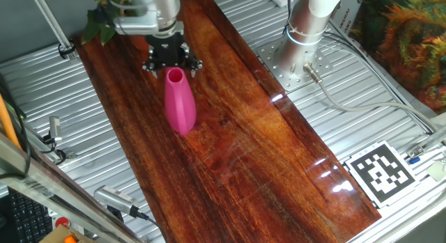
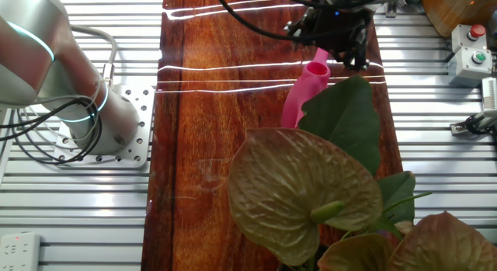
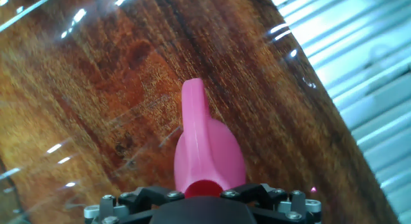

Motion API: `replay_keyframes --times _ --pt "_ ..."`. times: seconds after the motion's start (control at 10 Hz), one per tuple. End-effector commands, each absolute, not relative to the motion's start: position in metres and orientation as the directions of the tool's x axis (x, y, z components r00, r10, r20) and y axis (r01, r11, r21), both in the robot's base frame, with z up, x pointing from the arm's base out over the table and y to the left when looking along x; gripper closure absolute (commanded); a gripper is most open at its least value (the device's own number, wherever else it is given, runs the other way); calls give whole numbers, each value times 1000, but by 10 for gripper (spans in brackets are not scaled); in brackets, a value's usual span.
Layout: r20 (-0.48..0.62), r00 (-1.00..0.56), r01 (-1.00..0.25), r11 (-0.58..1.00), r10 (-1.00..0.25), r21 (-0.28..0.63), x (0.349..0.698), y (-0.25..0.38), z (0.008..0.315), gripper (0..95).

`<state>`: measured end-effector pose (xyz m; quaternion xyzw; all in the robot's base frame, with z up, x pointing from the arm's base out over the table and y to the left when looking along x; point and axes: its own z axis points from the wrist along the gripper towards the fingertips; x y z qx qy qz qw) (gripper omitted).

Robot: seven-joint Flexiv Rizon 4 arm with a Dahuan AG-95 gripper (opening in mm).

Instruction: Water the plant

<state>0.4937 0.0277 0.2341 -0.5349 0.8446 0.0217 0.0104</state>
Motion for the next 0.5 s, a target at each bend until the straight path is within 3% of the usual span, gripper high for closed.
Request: replay_keyframes --times 0.1,0.5 --pt "-52 -379 -925 379 -924 0 494 28 229 190" --pt "-63 -353 -935 355 -933 -13 501 29 221 190"
